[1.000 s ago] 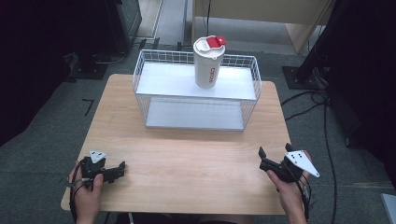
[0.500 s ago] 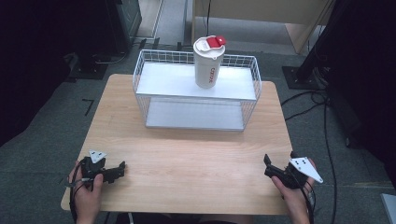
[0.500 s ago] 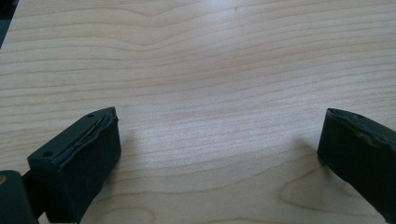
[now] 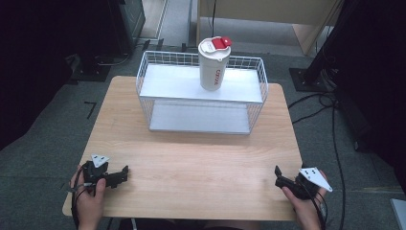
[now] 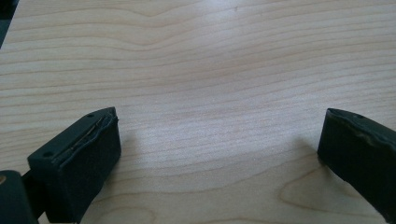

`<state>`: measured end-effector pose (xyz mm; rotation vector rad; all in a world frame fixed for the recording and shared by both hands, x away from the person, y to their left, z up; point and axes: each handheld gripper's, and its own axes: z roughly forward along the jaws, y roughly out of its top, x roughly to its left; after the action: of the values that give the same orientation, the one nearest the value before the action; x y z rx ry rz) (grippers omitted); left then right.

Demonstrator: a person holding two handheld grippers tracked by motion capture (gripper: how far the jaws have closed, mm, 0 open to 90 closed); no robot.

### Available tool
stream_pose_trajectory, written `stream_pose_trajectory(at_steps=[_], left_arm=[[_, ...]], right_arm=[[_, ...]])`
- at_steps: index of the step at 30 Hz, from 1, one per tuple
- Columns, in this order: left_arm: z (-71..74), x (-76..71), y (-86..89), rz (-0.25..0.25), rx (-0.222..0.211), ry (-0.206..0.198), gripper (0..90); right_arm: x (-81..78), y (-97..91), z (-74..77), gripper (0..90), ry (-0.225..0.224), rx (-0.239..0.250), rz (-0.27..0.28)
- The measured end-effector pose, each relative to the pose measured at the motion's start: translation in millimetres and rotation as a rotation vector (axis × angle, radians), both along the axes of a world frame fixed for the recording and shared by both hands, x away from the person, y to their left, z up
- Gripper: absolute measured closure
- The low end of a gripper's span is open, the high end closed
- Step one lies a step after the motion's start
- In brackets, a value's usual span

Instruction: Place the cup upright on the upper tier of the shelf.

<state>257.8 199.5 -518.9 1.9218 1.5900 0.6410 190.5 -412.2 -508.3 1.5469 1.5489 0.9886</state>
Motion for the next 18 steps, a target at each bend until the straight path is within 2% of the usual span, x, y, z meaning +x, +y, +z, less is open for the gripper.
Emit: stream_pose_trajectory(at_steps=[6,9,10,11,14,15,18], left_arm=[[0.0,0.0,0.0,0.000,0.000,0.000,0.0],[0.0,0.0,0.0,0.000,0.000,0.000,0.0],[0.0,0.0,0.0,0.000,0.000,0.000,0.0],[0.0,0.0,0.0,0.000,0.000,0.000,0.0],[-0.1,0.0,0.0,0.000,0.000,-0.001,0.0],[0.0,0.0,0.0,0.000,0.000,0.000,0.0],[-0.1,0.0,0.0,0.000,0.000,-0.001,0.0]], right_arm=[[-5.0,-3.8,-6.2,1.3,0.025,-0.017,-0.012],[-7.3,-5.8,-10.8,1.3,0.063,-0.027,-0.021],[-7.3,-5.8,-10.8,1.3,0.063,-0.027,-0.021],[-6.3,-7.1,-12.1,1.3,0.089,-0.018,-0.024],[-5.6,-6.9,-12.4,1.4,0.107,-0.013,-0.025],[-4.1,-6.1,-13.1,1.4,0.146,-0.002,-0.020],[-1.9,-3.3,-14.5,1.4,0.197,-0.008,-0.001]])
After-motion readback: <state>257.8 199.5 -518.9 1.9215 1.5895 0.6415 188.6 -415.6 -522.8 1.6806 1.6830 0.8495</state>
